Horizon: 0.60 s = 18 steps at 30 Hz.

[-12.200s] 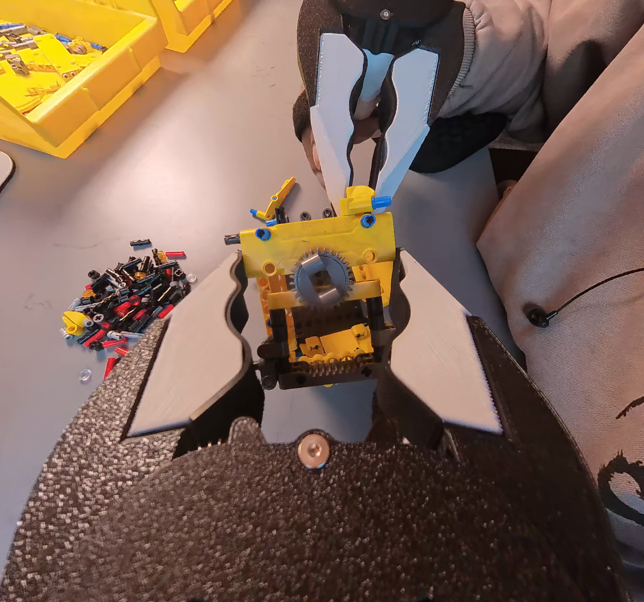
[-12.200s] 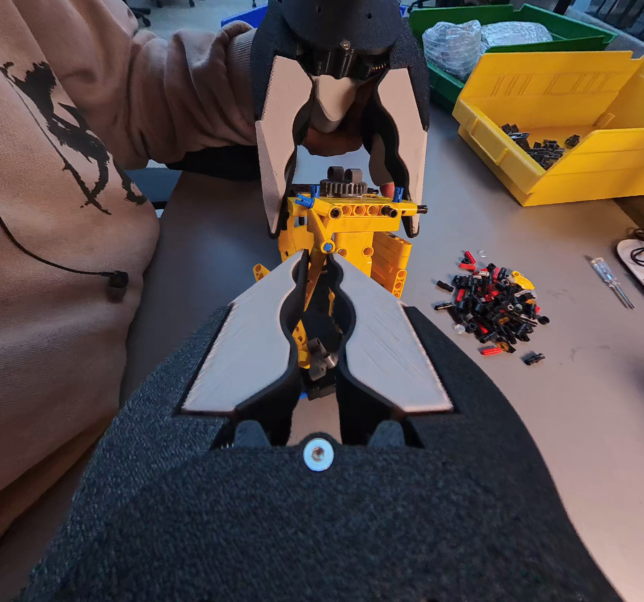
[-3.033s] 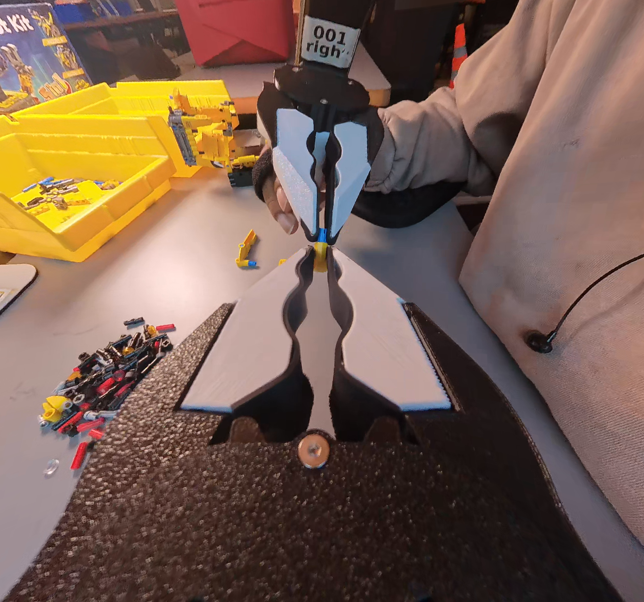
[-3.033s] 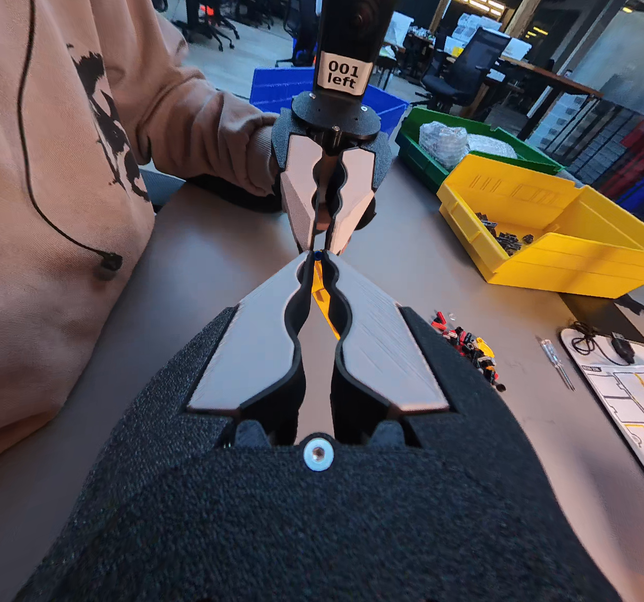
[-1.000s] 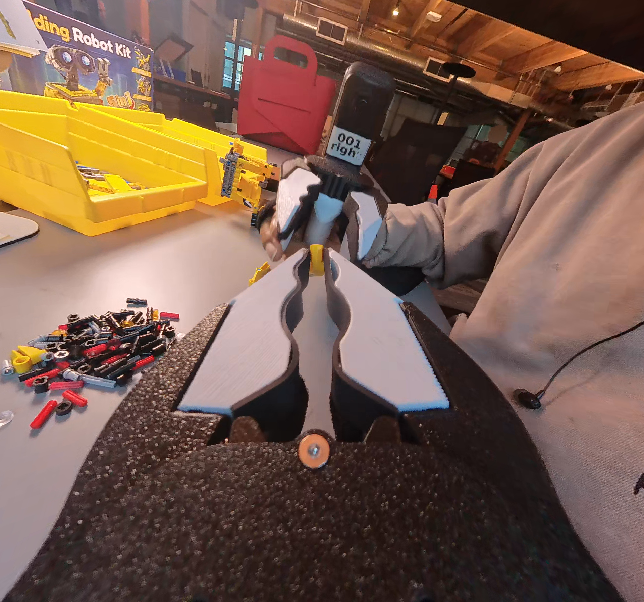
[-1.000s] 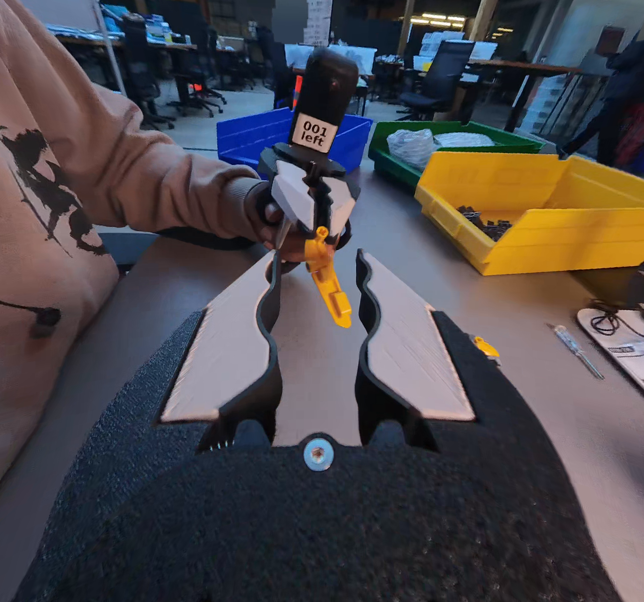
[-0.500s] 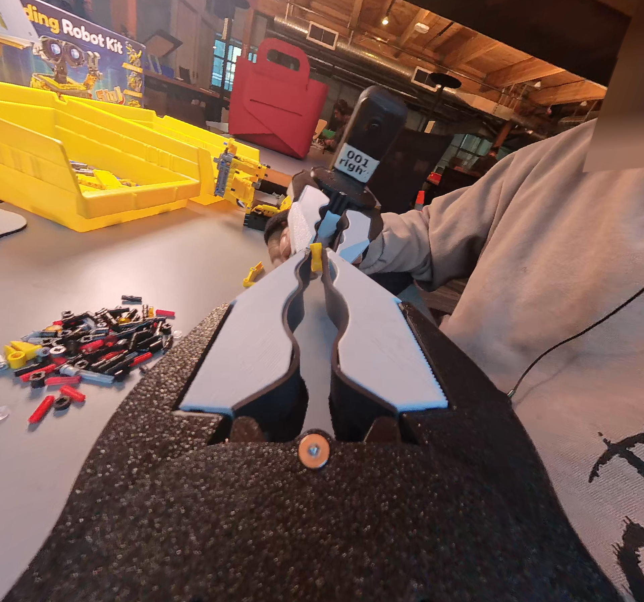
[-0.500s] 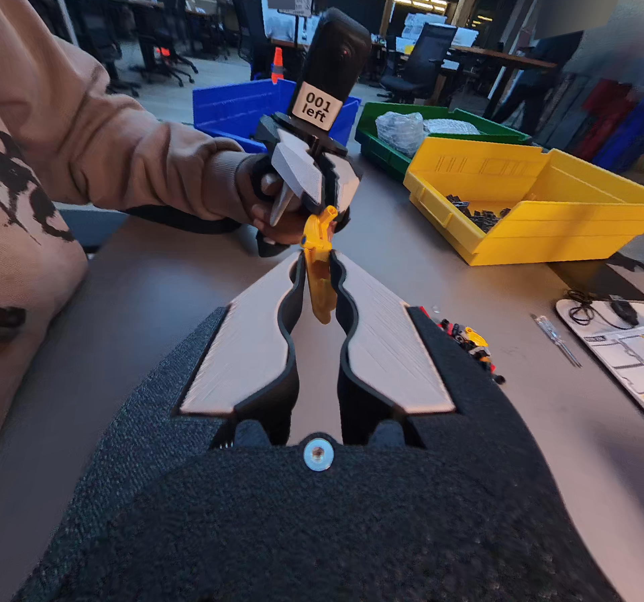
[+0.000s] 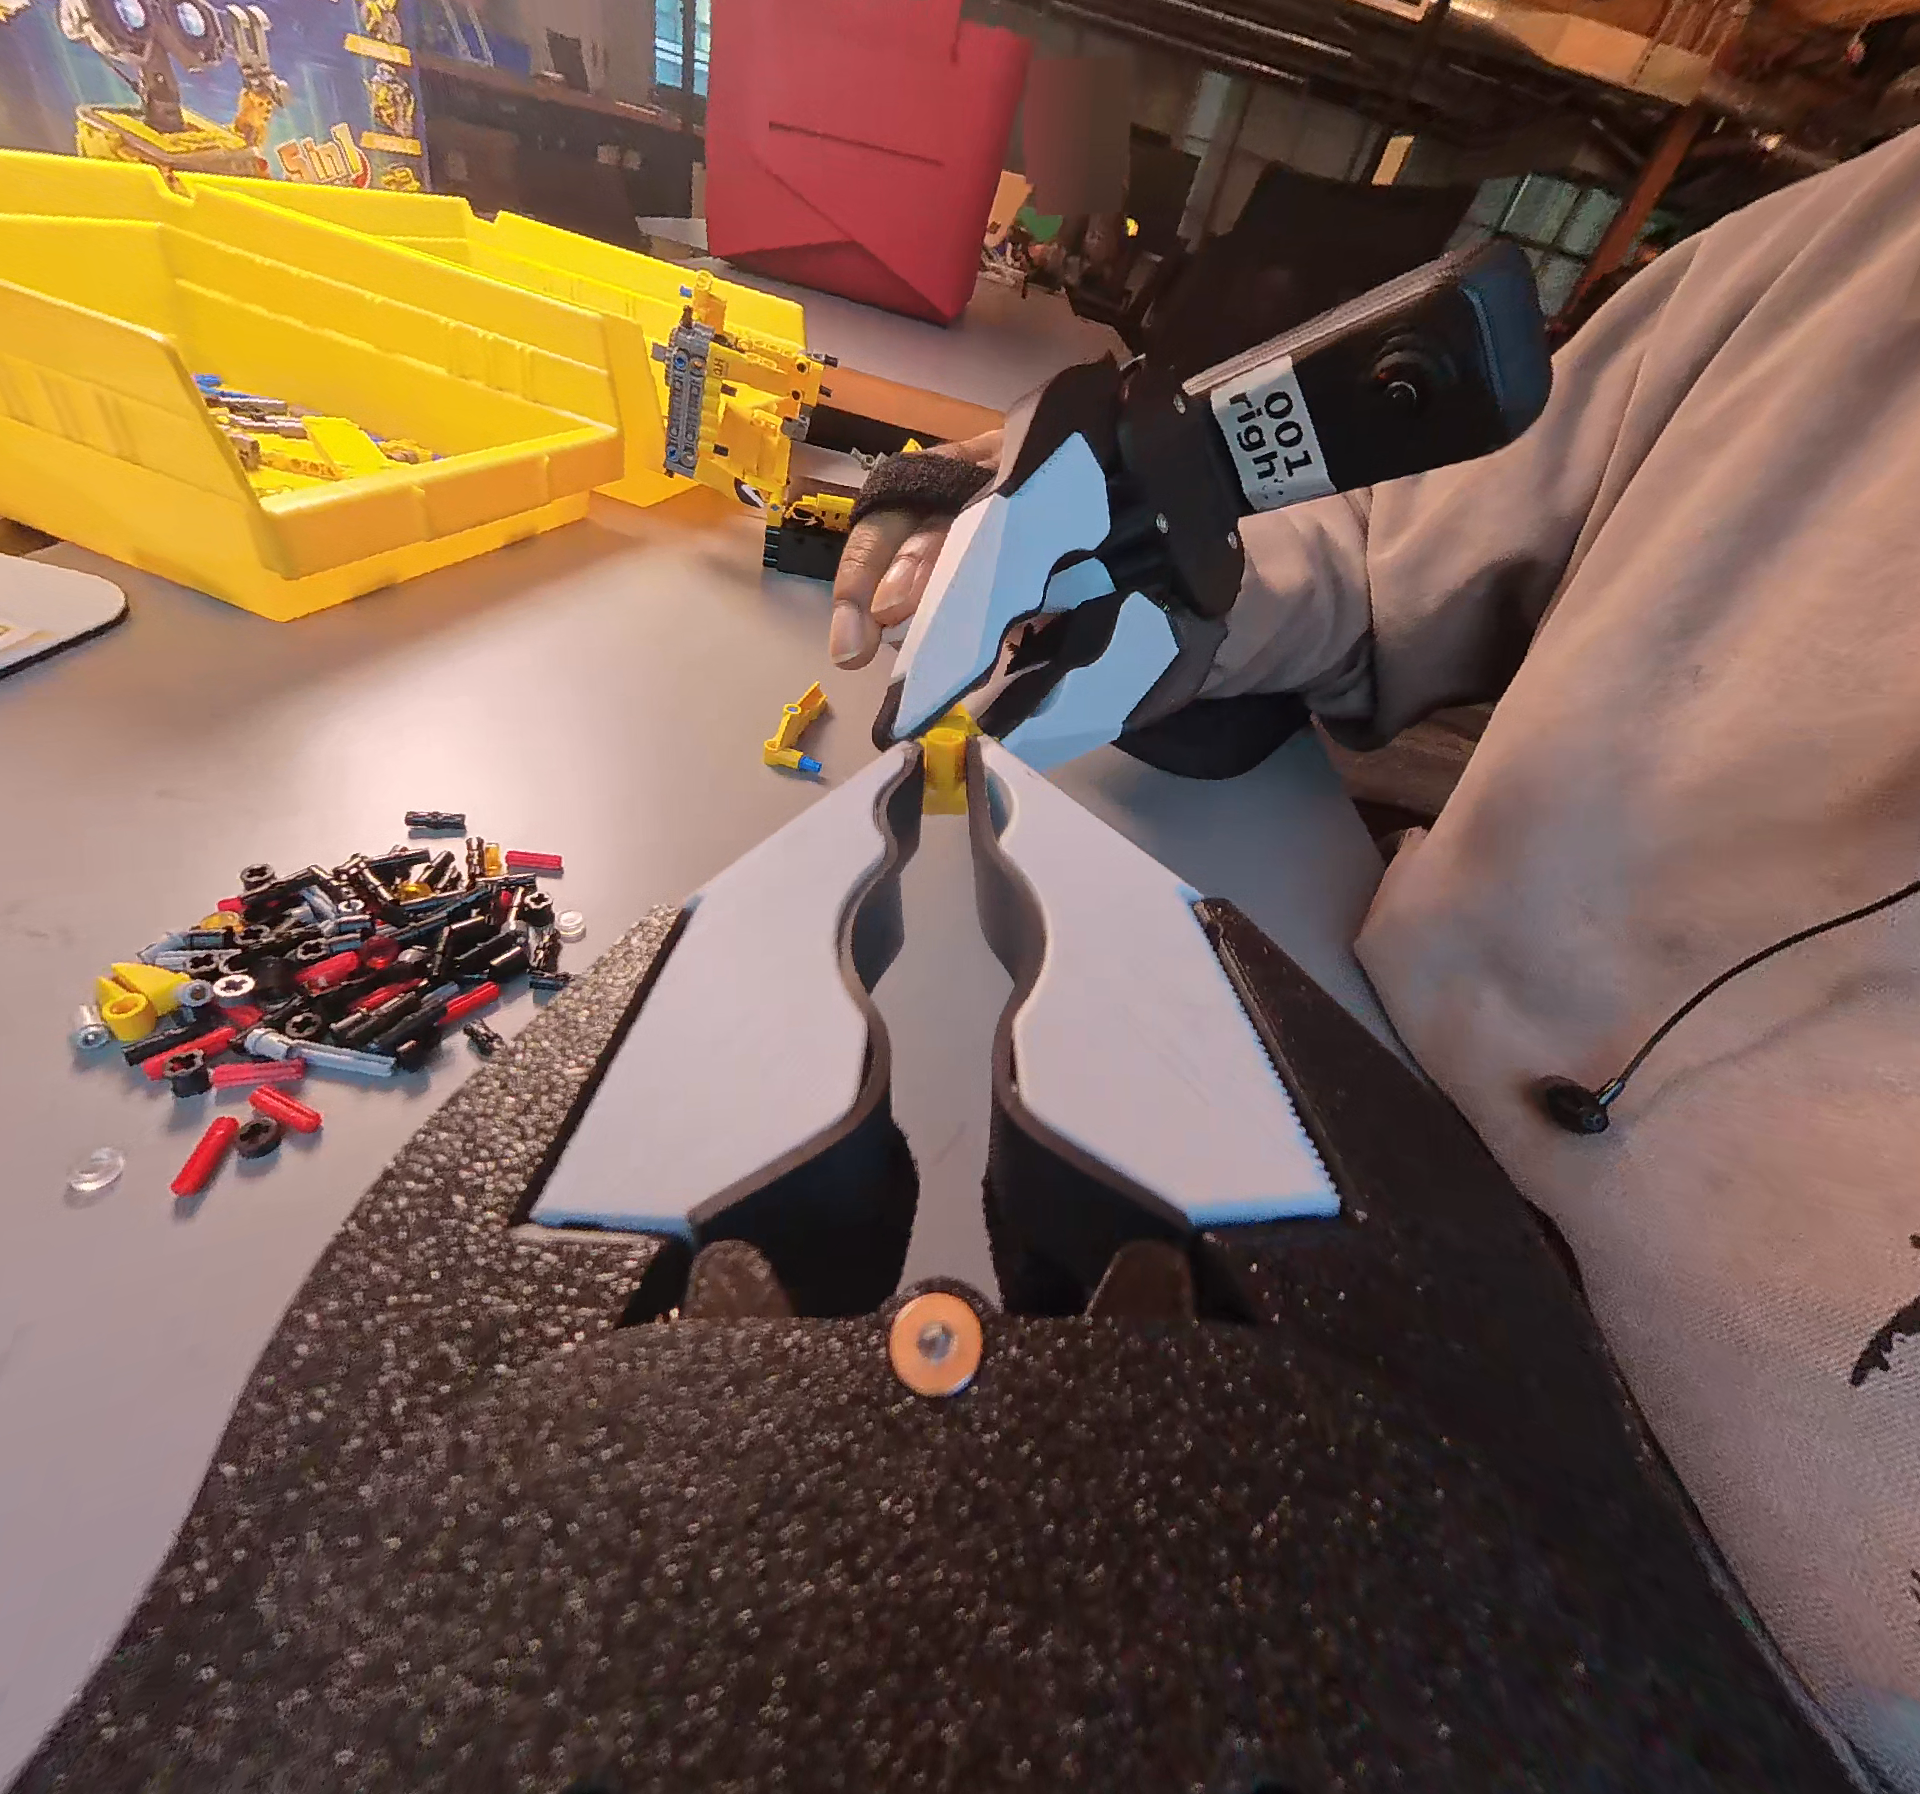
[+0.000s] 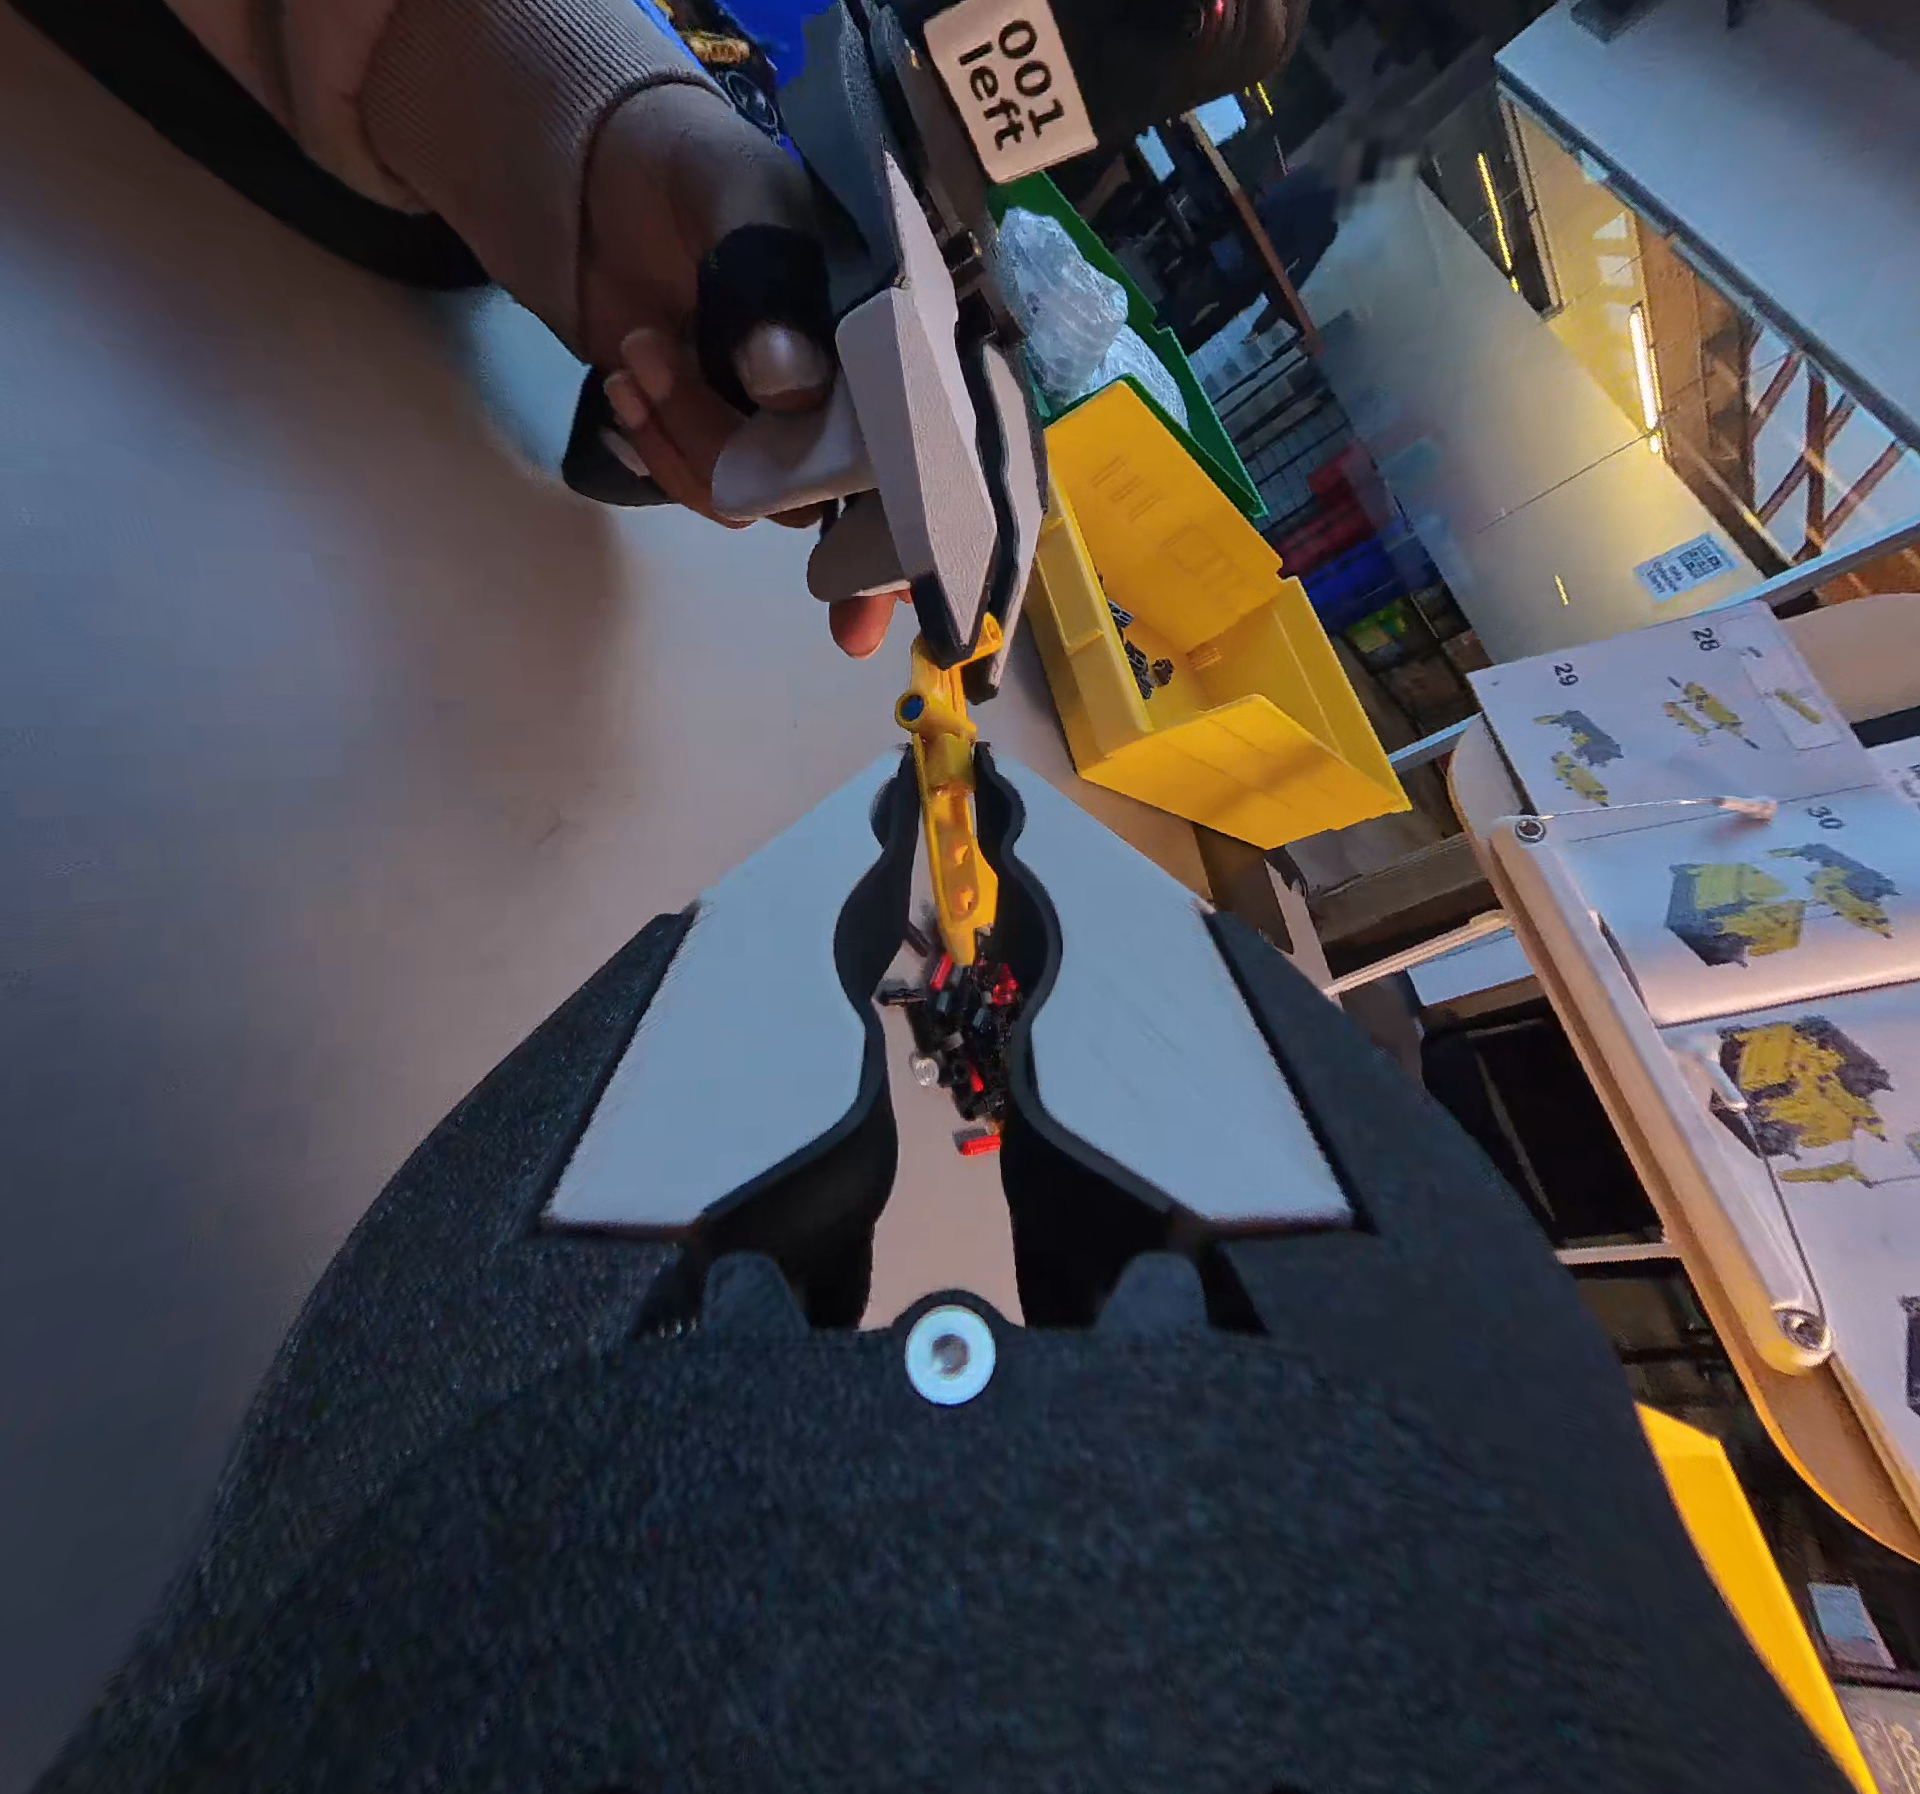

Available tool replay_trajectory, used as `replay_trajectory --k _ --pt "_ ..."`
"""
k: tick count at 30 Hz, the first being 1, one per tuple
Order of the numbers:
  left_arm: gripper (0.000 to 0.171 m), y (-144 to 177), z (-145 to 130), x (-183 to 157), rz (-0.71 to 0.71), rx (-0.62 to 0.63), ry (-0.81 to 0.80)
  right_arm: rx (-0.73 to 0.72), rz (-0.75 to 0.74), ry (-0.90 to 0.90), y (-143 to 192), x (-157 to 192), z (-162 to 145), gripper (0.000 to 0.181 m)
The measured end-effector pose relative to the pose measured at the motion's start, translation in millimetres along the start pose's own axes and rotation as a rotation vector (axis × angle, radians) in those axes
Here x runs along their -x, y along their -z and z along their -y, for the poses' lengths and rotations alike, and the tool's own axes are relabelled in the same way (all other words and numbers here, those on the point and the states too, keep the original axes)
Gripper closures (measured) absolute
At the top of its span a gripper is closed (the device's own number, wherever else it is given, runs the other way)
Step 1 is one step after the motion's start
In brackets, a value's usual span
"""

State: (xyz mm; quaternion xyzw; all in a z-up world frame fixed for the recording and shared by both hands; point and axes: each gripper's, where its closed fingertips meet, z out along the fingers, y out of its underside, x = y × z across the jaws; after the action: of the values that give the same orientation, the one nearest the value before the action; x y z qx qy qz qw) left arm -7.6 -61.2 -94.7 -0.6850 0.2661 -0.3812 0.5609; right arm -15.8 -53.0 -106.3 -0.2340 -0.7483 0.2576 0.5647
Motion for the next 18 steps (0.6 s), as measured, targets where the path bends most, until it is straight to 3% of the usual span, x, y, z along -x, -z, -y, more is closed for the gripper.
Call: replay_trajectory --k 4,8,13,18 --pt "0.165 2 1 -5 -0.007 0.010 -0.059 -0.045 0.041 -0.080 1 4 6 0.171" --pt "0.165 1 3 -6 -0.019 0.000 -0.010 -0.064 0.024 -0.081 2 2 10 0.171" --pt "0.166 0 5 -4 -0.050 -0.015 0.131 -0.035 -0.048 0.065 2 0 11 0.174" --pt "0.167 3 16 -7 -0.159 -0.102 0.363 -0.077 -0.039 0.057 6 -5 20 0.176"
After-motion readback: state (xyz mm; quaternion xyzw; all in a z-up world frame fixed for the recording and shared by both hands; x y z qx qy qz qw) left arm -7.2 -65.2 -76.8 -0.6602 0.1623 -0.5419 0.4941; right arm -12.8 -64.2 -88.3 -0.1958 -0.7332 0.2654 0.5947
